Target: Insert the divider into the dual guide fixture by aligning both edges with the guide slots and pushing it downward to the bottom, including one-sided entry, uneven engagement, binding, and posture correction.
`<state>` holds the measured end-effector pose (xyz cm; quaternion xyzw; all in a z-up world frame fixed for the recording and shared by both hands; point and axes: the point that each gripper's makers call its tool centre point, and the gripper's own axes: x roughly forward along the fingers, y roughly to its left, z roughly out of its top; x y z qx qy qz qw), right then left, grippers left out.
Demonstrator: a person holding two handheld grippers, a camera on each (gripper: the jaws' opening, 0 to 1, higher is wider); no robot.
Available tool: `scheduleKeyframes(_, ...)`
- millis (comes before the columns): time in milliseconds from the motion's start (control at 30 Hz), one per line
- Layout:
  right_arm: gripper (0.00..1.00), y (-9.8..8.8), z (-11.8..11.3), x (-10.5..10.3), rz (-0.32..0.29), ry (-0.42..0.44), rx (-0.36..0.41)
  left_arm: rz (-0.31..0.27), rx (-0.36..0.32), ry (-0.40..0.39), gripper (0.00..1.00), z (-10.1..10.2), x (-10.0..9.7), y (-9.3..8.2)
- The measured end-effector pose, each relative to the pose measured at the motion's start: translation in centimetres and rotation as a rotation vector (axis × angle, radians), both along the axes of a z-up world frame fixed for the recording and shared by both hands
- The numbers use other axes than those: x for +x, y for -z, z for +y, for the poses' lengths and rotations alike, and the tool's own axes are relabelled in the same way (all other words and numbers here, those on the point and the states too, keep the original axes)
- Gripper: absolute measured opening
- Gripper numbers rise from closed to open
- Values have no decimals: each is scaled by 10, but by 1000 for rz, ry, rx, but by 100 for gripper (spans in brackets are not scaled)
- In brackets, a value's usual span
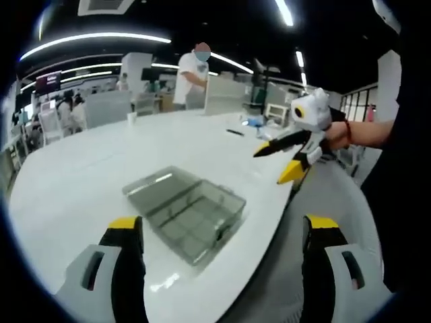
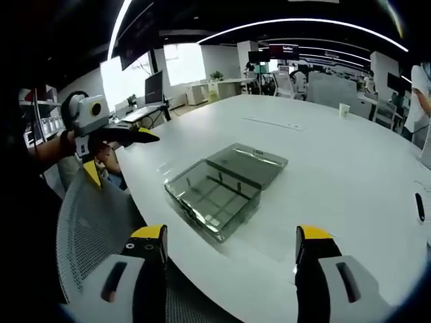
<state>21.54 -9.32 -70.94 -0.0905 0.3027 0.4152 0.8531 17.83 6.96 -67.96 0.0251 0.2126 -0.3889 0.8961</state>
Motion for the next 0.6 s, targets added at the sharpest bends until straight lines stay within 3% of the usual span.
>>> scheduleKeyframes(600,68,16,-19,6,29,42,-51,11,23,56,95,-36,4,-2)
